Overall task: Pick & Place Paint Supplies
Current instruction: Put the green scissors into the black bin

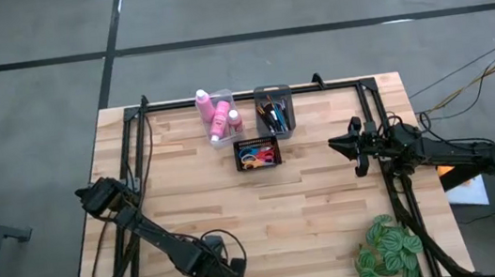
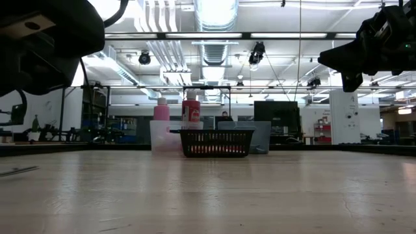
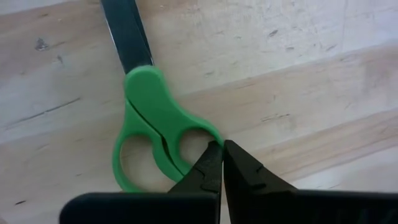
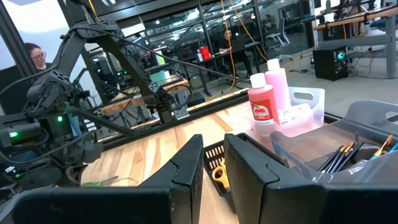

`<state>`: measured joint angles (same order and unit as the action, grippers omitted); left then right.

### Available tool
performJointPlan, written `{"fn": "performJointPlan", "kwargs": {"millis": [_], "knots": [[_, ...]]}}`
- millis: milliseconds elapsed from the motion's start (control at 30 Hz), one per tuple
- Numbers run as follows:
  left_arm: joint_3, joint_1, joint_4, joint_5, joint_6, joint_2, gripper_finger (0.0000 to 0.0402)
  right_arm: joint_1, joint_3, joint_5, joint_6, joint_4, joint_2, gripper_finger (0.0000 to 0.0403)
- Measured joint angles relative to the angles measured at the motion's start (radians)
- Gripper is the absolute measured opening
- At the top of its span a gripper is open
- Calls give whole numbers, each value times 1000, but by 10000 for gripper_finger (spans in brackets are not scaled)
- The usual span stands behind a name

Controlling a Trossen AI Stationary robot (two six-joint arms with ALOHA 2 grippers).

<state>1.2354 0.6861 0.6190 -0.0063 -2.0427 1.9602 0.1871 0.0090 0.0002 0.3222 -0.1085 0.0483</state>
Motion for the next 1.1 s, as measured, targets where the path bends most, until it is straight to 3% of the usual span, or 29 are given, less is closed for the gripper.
{"fn": "performJointPlan", "kwargs": {"millis": [367, 733, 1100], "knots": [[10, -9, -10, 0, 4, -15, 1, 0, 0, 0, 0, 0, 0, 65], [10, -26, 73, -4, 124, -116, 1, 0, 0, 0, 0, 0, 0, 65], [11, -102, 181, -52, 408, -245, 0, 0, 0, 0, 0, 0, 0, 65]]}}
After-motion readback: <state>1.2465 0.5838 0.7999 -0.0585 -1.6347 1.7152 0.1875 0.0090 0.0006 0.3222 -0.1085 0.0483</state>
